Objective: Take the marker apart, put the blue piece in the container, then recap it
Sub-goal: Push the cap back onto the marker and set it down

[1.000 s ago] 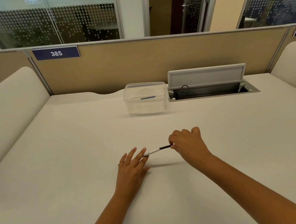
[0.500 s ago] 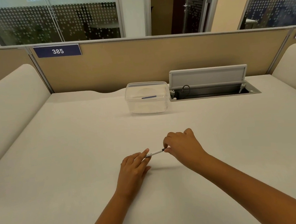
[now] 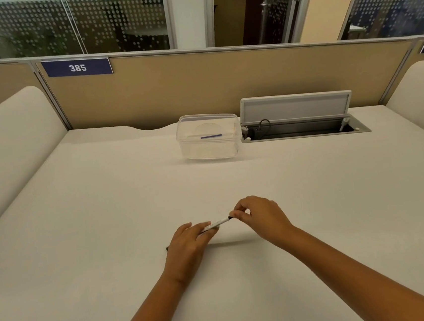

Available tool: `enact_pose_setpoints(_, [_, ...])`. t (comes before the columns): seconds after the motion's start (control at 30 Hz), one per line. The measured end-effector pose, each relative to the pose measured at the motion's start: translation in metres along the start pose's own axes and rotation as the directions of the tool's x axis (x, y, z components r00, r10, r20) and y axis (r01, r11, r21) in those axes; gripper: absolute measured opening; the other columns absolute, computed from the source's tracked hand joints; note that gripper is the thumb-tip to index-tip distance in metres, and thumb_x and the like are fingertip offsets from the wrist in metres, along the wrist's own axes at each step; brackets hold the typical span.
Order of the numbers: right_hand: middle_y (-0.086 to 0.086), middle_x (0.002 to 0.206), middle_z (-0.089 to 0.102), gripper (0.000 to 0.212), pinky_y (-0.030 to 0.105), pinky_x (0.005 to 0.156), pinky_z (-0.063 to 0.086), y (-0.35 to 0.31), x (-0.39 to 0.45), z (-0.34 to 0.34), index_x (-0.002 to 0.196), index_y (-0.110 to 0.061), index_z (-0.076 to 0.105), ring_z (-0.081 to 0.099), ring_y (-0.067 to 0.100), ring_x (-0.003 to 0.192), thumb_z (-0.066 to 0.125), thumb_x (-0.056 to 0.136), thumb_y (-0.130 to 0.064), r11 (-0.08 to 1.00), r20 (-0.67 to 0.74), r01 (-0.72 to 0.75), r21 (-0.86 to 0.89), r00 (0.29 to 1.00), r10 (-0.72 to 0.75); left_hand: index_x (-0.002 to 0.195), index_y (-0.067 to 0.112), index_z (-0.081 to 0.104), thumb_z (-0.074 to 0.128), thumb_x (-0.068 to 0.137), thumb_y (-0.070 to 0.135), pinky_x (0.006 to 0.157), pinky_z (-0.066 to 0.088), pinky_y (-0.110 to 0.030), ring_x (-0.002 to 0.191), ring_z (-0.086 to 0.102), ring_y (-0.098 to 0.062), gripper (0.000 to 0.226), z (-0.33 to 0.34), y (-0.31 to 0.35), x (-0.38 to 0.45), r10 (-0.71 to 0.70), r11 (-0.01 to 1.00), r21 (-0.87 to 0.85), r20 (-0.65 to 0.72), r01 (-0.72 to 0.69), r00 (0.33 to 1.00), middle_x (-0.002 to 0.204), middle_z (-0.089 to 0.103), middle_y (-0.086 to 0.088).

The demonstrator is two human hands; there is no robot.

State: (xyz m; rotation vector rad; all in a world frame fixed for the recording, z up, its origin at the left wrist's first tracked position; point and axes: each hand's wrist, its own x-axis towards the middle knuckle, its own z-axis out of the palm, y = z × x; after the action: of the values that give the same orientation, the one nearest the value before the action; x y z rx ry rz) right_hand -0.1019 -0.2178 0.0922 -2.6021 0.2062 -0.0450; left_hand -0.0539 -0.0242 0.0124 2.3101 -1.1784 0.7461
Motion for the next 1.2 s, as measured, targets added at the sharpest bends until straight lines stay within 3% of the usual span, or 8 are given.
enact_pose_setpoints(0.27, [-0.019,0.080,0.059,0.018,0.032,0.077,0.042,0.003,-0.005,0.010,0.083,-0.033,0.062,0.049,-0.003,0.062,0.051,0.089,-0.045,0.993,-0.085,0.010,0.118,0.996,0.000,0.103,0.009,0.063,0.082,0.060,-0.005,0.051,0.049,-0.021,0.058,0.063,-0.023,0.049,-0.008,0.007,0.004,-0.166,0.981,-0.091,0.066,0.172,0.984,0.071,0.069,-0.005])
enact_pose_setpoints(0.4, [-0.019,0.078,0.064,0.011,0.029,0.076,0.044,0.007,-0.008,0.007,0.081,-0.034,0.068,0.056,0.003,0.064,0.063,0.082,-0.043,0.982,-0.153,0.124,0.139,0.983,-0.103,0.102,0.005,0.069,0.075,0.061,-0.011,0.056,0.052,-0.024,0.070,0.069,-0.023,0.044,-0.006,0.006,0.003,-0.125,0.992,-0.007,0.045,0.126,0.991,0.083,0.072,-0.007])
enact_pose_setpoints(0.57, [-0.017,0.088,0.061,0.012,0.033,0.094,0.028,0.014,-0.012,0.006,0.089,-0.033,0.068,0.054,0.003,0.073,0.062,0.083,-0.041,0.964,-0.192,0.241,-0.112,0.947,-0.259,0.098,0.008,0.070,0.081,0.055,-0.009,0.044,0.050,-0.022,0.065,0.068,-0.019,0.048,-0.008,0.008,0.003,-0.155,0.987,-0.031,0.110,0.159,0.982,0.081,0.072,-0.003])
enact_pose_setpoints(0.73, [-0.002,0.087,0.062,0.006,0.047,0.087,0.038,0.013,-0.015,0.010,0.085,-0.023,0.068,0.060,0.018,0.074,0.067,0.082,-0.028,0.887,-0.166,0.325,-0.326,0.904,-0.393,0.099,0.007,0.070,0.082,0.054,-0.008,0.045,0.051,-0.022,0.066,0.068,-0.020,0.048,-0.009,0.006,0.002,-0.135,0.989,-0.037,0.121,0.140,0.984,0.082,0.072,-0.005])
enact_pose_setpoints(0.87, [-0.008,0.100,0.051,0.026,0.038,0.098,0.017,0.021,-0.015,0.016,0.091,-0.026,0.065,0.050,0.012,0.093,0.043,0.095,-0.038,0.944,-0.082,0.254,-0.209,0.958,-0.276,0.100,0.006,0.070,0.082,0.056,-0.007,0.052,0.054,-0.024,0.069,0.069,-0.020,0.047,-0.008,0.006,0.003,-0.111,0.991,-0.056,0.157,0.121,0.981,0.084,0.072,-0.005])
enact_pose_setpoints(1.0, [-0.017,0.098,0.044,0.037,0.031,0.098,0.014,0.022,-0.015,0.029,0.093,-0.031,0.061,0.046,0.001,0.095,0.030,0.092,-0.052,0.981,-0.145,0.182,-0.060,0.971,-0.189,0.098,0.009,0.071,0.084,0.054,-0.002,0.055,0.052,-0.021,0.071,0.069,-0.018,0.047,-0.010,0.008,0.004,-0.119,0.991,-0.040,0.167,0.127,0.979,0.087,0.073,-0.002])
enact_pose_setpoints(1.1, [-0.020,0.101,0.046,0.034,0.027,0.094,0.015,0.021,-0.017,0.037,0.099,-0.032,0.057,0.048,-0.005,0.084,0.036,0.087,-0.057,0.986,-0.280,0.166,0.003,0.947,-0.158,0.098,0.009,0.070,0.084,0.052,-0.003,0.052,0.052,-0.022,0.071,0.070,-0.019,0.049,-0.011,0.008,0.004,-0.150,0.987,-0.032,0.160,0.157,0.976,0.088,0.074,-0.002])
enact_pose_setpoints(1.2, [-0.013,0.101,0.054,0.020,0.031,0.094,0.020,0.023,-0.017,0.040,0.099,-0.030,0.061,0.051,-0.002,0.086,0.052,0.088,-0.045,0.980,-0.357,0.197,-0.014,0.915,-0.190,0.097,0.008,0.071,0.085,0.050,-0.004,0.051,0.054,-0.023,0.071,0.070,-0.019,0.051,-0.010,0.008,0.003,-0.162,0.985,-0.040,0.154,0.170,0.975,0.090,0.074,-0.002])
